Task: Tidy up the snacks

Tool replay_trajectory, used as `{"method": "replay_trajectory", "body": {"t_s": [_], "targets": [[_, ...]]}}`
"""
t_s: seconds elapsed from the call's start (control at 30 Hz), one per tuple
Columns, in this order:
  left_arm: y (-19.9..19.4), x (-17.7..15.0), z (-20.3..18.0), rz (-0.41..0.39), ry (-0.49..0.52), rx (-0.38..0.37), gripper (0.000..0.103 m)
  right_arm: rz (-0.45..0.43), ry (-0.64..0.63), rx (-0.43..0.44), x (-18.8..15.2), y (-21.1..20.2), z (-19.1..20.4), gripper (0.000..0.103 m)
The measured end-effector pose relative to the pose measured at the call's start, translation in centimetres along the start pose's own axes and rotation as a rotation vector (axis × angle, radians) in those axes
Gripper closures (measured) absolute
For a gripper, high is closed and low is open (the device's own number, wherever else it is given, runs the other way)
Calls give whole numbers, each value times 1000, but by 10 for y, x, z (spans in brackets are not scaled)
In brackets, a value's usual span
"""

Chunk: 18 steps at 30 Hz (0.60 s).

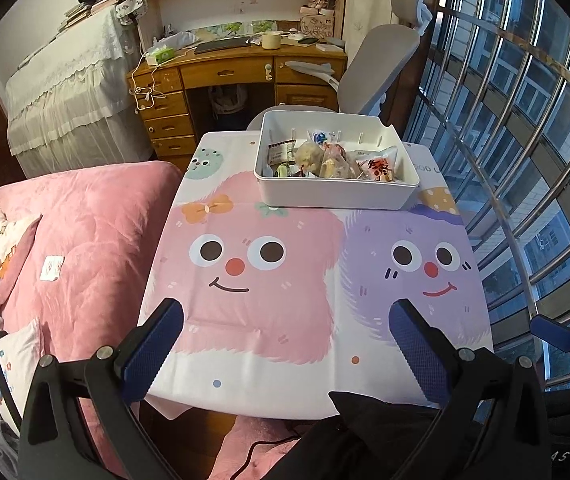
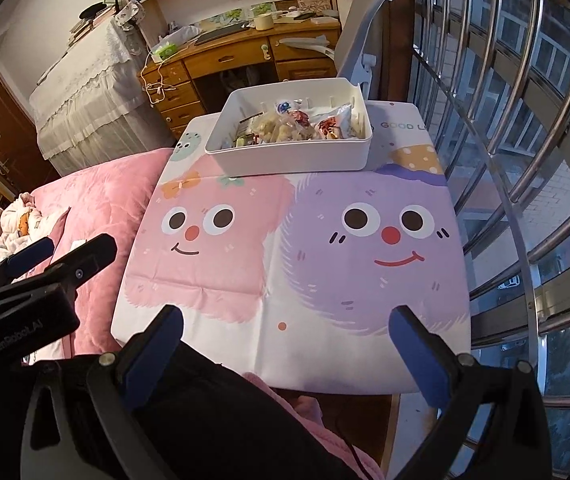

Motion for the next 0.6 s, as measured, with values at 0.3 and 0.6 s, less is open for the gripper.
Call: {"method": "replay_trajectory", "body": {"t_s": [0.3,0.6], "targets": [[9,10,-7,11,9,7,1,18,11,-3,8,10,-11,0],[19,19,-9,20,15,13,1,32,14,2,17,20,-17,0]]}}
Point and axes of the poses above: each gripper's, at about its wrist camera, not at the fingertips, and y roughly the way its jaws point, z to its left, x to its top, the point moved 10 cm from there along y, roughly the way its jaws point, and after that the axes turned 8 degrees about -x, right-handed, at the moved point
